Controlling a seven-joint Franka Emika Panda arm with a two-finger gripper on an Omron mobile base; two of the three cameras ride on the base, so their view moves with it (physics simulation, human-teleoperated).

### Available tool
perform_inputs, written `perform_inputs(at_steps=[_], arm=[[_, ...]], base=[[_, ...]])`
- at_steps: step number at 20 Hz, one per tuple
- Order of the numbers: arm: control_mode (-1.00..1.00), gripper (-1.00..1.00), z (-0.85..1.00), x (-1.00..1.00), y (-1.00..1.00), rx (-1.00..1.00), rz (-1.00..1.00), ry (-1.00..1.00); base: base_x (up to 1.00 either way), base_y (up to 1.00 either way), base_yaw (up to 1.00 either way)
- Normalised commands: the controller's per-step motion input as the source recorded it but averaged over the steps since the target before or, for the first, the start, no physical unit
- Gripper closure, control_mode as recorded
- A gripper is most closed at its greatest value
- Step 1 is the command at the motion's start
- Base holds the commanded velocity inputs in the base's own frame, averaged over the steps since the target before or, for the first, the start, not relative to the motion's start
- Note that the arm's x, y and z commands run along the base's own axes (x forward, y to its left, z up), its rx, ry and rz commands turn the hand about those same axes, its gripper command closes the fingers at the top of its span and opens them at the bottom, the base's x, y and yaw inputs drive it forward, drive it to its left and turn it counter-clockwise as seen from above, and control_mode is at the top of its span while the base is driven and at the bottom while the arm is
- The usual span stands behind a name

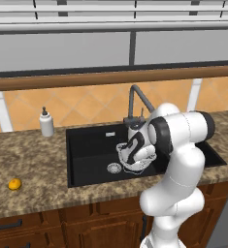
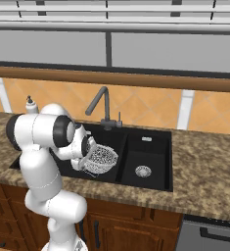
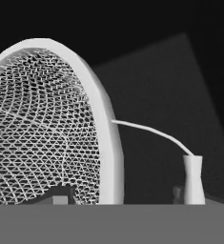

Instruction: Put the colander in the sink, put the tangerine in the colander, and turn on the sink faucet and pour water over the colander.

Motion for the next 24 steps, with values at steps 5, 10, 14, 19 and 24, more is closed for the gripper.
perform_inputs(at_steps=[5,10,14,19,24], arm=[[-1.0,1.0,-0.32,0.08,0.0,-0.01,-0.06,0.0],[-1.0,1.0,-0.27,0.01,-0.04,-0.01,-0.06,-0.13],[-1.0,1.0,-0.14,-0.07,0.0,-0.01,-0.01,-0.24],[-1.0,1.0,-0.08,-0.01,-0.01,0.0,-0.04,-0.23],[-1.0,1.0,-0.01,-0.01,-0.01,0.0,-0.06,-0.05]], base=[[0.0,0.0,0.0],[0.0,0.0,0.0],[0.0,0.0,0.0],[0.0,0.0,0.0],[0.0,0.0,0.0]])
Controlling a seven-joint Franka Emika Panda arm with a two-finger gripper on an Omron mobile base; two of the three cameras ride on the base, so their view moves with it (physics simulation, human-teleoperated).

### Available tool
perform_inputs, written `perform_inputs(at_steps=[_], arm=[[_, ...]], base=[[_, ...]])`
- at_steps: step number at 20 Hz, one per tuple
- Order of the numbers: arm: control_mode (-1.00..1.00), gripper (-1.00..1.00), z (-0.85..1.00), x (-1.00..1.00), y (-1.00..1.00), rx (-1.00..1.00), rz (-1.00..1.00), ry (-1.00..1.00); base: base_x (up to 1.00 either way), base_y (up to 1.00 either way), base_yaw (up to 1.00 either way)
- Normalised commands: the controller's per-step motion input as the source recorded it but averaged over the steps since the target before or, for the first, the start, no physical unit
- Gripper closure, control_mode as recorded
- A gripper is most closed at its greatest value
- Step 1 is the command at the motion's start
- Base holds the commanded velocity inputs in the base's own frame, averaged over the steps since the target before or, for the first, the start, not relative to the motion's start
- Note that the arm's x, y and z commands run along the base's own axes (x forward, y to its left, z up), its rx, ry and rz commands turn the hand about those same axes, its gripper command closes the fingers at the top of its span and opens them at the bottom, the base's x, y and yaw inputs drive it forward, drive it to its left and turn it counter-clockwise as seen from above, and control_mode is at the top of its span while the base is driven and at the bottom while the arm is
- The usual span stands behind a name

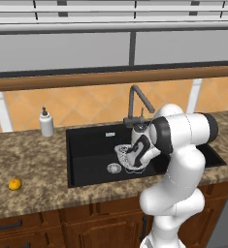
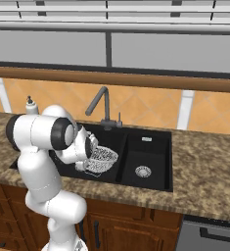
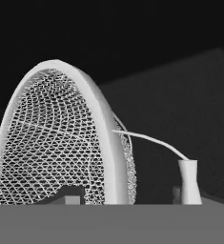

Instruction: Put the colander in the sink, put the tangerine in the colander, and turn on the sink faucet and pour water over the colander.

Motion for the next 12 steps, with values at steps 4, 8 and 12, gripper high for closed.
perform_inputs(at_steps=[4,8,12], arm=[[-1.0,-1.0,-0.02,0.0,0.0,0.0,-0.03,0.0],[-1.0,-1.0,0.0,0.0,0.0,0.0,0.0,0.0],[-1.0,-1.0,0.0,-0.1,0.0,0.0,0.0,0.03]], base=[[0.0,0.0,0.0],[0.0,0.0,0.0],[0.0,0.0,0.0]])
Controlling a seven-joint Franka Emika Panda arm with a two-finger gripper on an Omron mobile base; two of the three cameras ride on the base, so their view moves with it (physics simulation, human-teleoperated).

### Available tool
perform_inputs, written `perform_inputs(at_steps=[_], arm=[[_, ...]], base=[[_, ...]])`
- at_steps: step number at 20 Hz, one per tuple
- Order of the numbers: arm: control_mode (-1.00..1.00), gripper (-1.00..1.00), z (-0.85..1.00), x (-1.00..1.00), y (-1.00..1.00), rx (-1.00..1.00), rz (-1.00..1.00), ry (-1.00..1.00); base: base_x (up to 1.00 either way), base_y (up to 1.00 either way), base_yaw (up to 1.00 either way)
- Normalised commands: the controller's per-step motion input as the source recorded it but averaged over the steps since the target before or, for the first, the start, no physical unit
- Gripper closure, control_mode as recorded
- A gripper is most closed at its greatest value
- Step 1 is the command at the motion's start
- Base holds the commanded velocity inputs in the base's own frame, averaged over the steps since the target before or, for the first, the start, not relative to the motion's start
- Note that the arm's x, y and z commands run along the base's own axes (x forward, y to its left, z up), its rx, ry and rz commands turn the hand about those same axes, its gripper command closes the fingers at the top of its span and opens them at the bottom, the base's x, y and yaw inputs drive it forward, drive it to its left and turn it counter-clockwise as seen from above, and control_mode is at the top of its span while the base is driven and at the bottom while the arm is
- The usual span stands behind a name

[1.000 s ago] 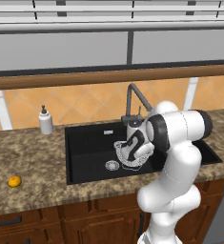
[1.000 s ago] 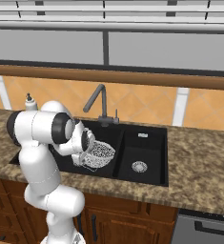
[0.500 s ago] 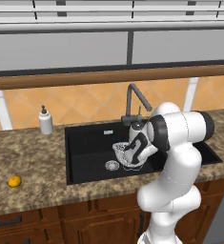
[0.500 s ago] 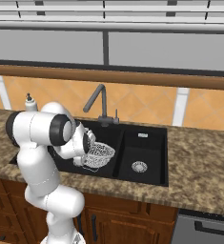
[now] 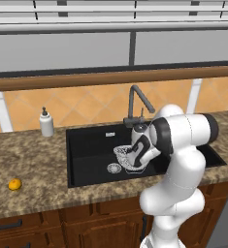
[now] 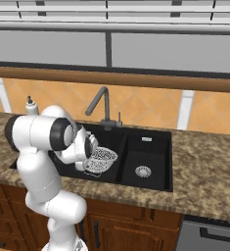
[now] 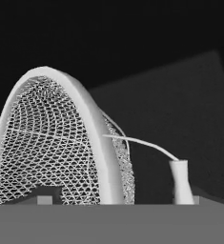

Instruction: Put the colander in the sink, put the tangerine in the colander, and turn on the sink faucet and pour water over the colander.

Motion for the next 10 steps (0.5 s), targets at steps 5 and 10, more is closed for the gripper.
perform_inputs(at_steps=[5,10], arm=[[-1.0,-1.0,0.05,-0.19,0.0,0.0,-0.02,0.08],[-1.0,-1.0,0.28,-0.13,0.0,0.0,0.0,0.1]], base=[[0.0,0.0,0.0],[0.0,0.0,0.0]])
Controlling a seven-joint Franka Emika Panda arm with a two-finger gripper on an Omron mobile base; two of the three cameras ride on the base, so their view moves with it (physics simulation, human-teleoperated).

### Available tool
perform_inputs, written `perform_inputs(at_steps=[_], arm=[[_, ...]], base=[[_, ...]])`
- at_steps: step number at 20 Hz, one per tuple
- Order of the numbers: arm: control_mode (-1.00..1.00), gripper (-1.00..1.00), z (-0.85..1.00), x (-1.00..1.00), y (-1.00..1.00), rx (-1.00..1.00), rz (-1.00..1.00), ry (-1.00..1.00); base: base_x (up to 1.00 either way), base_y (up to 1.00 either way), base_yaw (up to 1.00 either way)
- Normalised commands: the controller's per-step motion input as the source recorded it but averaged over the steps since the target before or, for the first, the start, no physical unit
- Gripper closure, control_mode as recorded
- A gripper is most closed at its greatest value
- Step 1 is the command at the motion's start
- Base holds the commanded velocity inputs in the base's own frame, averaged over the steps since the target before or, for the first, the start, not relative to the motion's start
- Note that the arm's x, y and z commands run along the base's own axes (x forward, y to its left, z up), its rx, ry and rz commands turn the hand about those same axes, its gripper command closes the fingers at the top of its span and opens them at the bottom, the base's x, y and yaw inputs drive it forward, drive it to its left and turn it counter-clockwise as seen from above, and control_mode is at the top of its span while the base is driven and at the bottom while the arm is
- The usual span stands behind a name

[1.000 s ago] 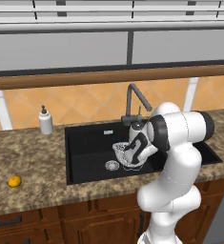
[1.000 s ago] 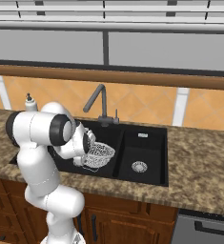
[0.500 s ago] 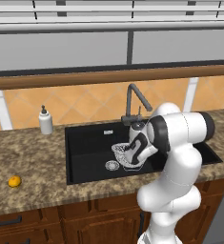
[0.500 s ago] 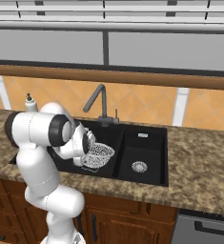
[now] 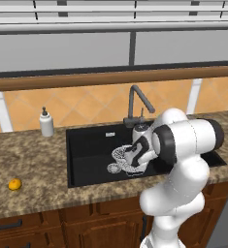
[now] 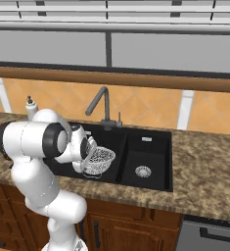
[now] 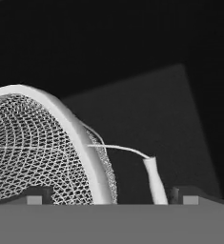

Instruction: Put the colander in the sink, put the tangerine in the colander, and turn on the sink faucet and pour water over the colander.

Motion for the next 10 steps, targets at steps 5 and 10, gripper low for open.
perform_inputs(at_steps=[5,10], arm=[[-1.0,-1.0,0.43,-0.13,-0.02,0.0,0.0,0.14],[-1.0,-1.0,0.42,-0.23,0.0,0.0,0.0,0.19]], base=[[0.0,0.0,0.0],[0.0,0.0,0.0]])
